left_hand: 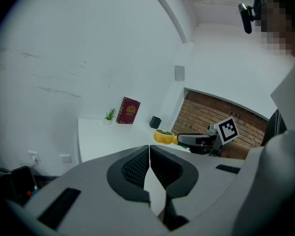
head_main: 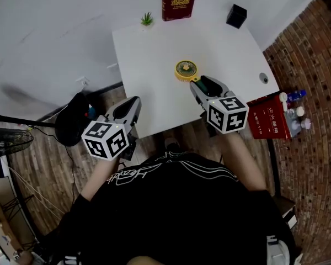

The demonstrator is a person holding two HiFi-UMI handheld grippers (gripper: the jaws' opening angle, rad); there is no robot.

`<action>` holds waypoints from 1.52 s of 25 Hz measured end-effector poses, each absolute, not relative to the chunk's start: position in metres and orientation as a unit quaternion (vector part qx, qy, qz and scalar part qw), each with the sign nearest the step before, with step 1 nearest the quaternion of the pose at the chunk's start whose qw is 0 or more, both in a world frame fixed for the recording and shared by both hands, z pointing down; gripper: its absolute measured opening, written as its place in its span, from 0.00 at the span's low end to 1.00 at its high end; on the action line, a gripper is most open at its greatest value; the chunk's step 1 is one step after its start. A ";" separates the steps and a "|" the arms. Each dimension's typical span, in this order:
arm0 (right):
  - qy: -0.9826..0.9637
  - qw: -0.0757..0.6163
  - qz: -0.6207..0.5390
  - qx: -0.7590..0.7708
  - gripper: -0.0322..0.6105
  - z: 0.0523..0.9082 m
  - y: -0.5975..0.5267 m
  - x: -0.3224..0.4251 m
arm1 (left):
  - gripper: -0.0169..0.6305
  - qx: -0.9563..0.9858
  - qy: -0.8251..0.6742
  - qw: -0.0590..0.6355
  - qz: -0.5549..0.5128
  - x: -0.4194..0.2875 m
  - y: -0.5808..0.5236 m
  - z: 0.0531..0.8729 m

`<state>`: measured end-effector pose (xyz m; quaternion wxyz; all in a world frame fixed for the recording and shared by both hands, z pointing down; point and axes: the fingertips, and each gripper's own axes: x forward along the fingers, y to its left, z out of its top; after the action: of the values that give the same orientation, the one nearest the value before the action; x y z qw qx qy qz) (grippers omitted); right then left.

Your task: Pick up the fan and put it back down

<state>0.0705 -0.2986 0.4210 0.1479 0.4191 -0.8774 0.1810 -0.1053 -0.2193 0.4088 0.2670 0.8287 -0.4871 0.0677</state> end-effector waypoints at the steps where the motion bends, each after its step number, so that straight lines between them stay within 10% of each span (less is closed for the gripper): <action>1: -0.876 0.154 0.183 0.419 0.32 0.427 -0.302 0.070 | 0.08 0.827 -0.489 0.267 0.068 -0.107 -0.222 0.409; 38: -0.819 0.317 0.239 0.415 0.32 0.592 -0.328 0.062 | 0.08 0.806 -0.495 0.311 0.093 -0.136 -0.244 0.458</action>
<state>0.0619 -0.3277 0.5918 0.3169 0.4146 -0.8189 0.2389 -0.1356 -0.2444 0.4580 0.3113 0.8062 -0.4946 0.0927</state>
